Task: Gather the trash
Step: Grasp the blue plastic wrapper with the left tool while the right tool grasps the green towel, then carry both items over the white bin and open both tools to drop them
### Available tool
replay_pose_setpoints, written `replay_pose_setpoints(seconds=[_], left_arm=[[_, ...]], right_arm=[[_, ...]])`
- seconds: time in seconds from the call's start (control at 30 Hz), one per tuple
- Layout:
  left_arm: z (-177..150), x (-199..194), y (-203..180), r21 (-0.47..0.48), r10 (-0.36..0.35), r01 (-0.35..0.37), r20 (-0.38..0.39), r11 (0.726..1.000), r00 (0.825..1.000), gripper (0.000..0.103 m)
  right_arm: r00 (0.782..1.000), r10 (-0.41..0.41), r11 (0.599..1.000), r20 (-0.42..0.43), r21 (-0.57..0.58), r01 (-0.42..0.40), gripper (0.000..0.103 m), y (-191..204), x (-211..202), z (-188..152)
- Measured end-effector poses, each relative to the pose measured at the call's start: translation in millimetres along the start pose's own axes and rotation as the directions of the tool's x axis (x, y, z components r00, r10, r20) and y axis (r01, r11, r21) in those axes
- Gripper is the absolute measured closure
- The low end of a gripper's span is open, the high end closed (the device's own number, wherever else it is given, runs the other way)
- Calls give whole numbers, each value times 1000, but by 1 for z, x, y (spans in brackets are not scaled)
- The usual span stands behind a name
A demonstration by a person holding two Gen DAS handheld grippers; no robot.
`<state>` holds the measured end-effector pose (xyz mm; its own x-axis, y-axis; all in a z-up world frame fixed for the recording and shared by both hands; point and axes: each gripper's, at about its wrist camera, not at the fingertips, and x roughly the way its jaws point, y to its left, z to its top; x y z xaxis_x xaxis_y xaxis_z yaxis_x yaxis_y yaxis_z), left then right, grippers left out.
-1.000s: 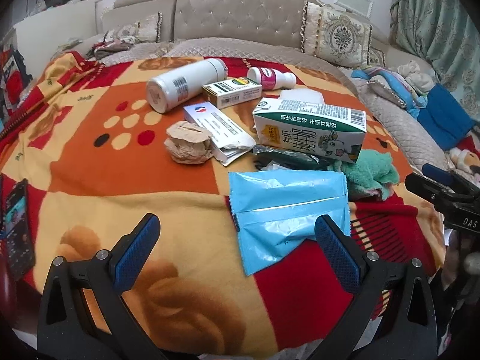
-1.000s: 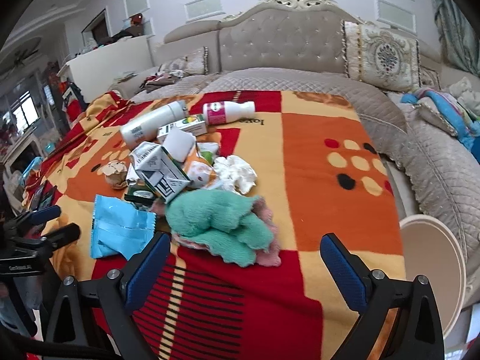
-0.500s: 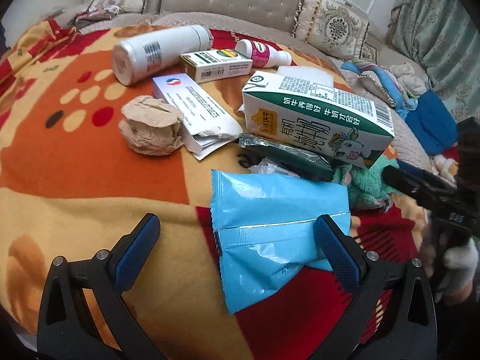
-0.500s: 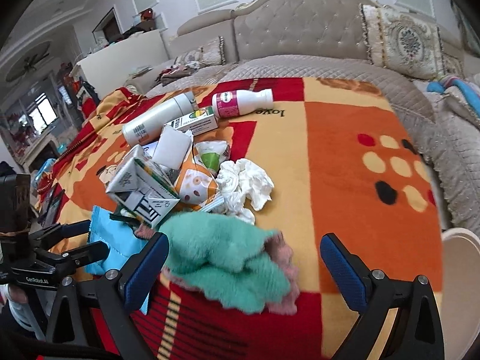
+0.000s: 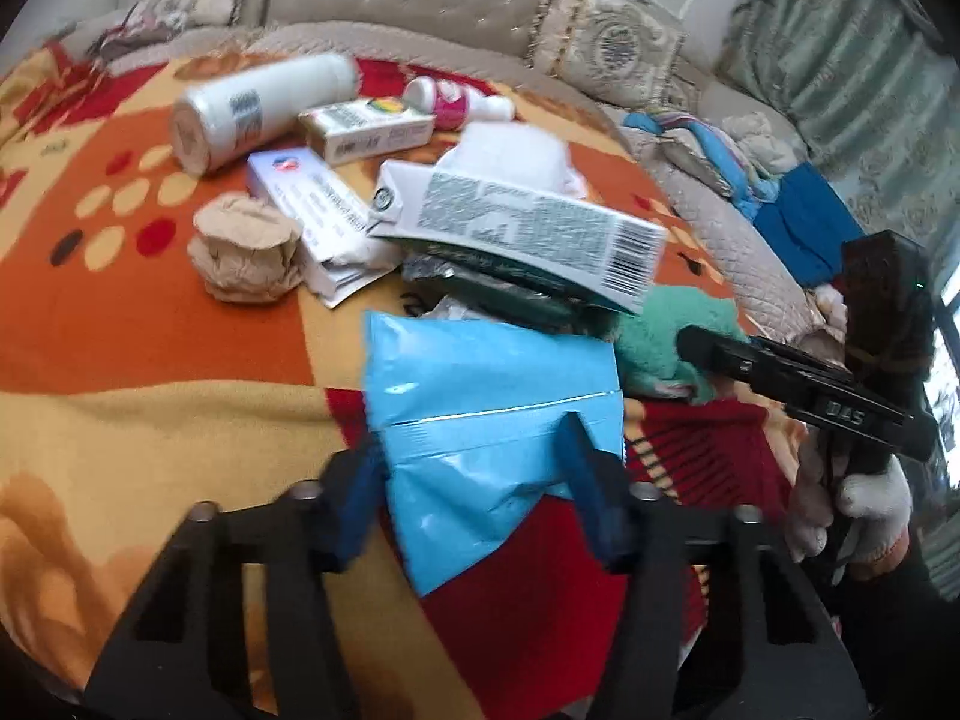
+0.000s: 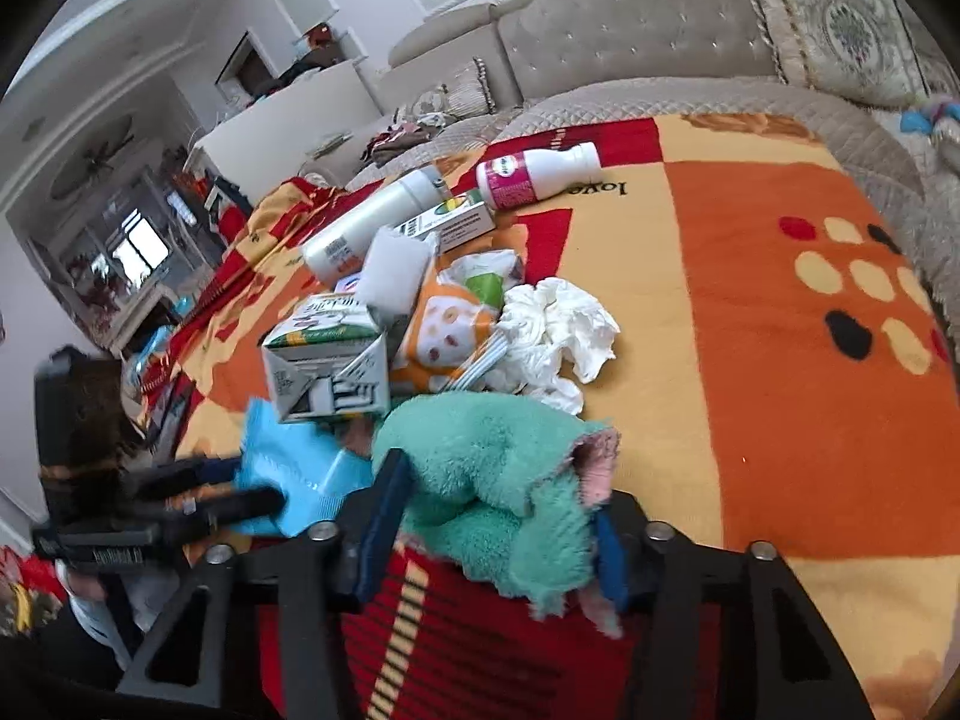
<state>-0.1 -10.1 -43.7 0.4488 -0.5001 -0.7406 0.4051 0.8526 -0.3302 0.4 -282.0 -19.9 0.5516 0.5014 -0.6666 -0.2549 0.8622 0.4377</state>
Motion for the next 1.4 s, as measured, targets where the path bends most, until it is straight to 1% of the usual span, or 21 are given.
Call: replay_pose_setpoints(seconds=[0.07, 0.13, 0.2, 0.23, 0.3, 0.33, 0.43, 0.5, 0.6, 0.7, 0.8, 1.03, 1.1, 1.13, 1.23, 1.33, 1.4], left_arm=[[-3, -9, -3, 13, -3, 3, 12, 1000, 1000, 70], [-5, -19, 0, -4, -15, 15, 24, 1000, 1000, 80], [-3, -27, 3, -30, -46, 46, 23, 998, 999, 84], [-2, -30, 2, -32, -50, 51, 23, 998, 998, 85], [-1, -34, -3, -9, -31, 31, 29, 999, 999, 85], [-2, -34, -8, 6, -17, 17, 31, 1000, 999, 85], [-4, -37, -15, 10, -6, 6, 44, 1000, 999, 87], [-5, -44, -19, 7, -16, 15, 56, 1000, 998, 88], [-1, -58, -30, 37, -23, 20, 77, 999, 997, 89], [5, -73, -49, 80, -53, 45, 109, 996, 993, 89], [11, -76, -68, 107, -92, 80, 110, 991, 990, 89], [32, -51, -123, 161, -171, 155, 84, 975, 982, 89], [39, -40, -140, 179, -190, 175, 73, 968, 979, 89], [44, -33, -152, 194, -199, 183, 64, 964, 978, 89], [55, -12, -184, 227, -217, 203, 41, 953, 975, 89], [63, 12, -216, 248, -235, 223, 19, 943, 972, 89], [68, 25, -232, 251, -242, 233, 5, 939, 970, 89]], right_arm=[[1000, -11, 1000, 6, -1, 11, 61, 2, -5, -4], [1000, -8, 1000, 27, 8, 8, 68, 2, -13, -8], [997, 2, 1000, 73, 12, -2, 83, 2, -27, -11], [996, 6, 1000, 86, 12, -8, 83, 1, -31, -11], [993, -9, 1000, 115, 3, 9, 83, 3, -46, -10], [993, -20, 1000, 116, -3, 20, 83, 4, -50, -9], [992, -46, 999, 116, 18, 44, 83, -1, -55, -10], [990, -54, 998, 130, 34, 50, 83, -3, -61, -12], [984, -53, 998, 169, 42, 46, 83, -6, -79, -12], [977, -83, 996, 198, 48, 75, 83, -12, -97, -10], [968, -120, 991, 221, 79, 105, 83, -25, -114, -8], [945, -207, 976, 251, 125, 181, 83, -53, -145, -14], [934, -244, 967, 261, 142, 213, 83, -63, -156, -16], [924, -275, 958, 267, 158, 240, 83, -72, -164, -18], [906, -321, 941, 275, 197, 273, 83, -92, -180, -24], [878, -400, 908, 262, 241, 341, 83, -117, -194, -32], [864, -439, 887, 247, 271, 373, 83, -133, -201, -38]])
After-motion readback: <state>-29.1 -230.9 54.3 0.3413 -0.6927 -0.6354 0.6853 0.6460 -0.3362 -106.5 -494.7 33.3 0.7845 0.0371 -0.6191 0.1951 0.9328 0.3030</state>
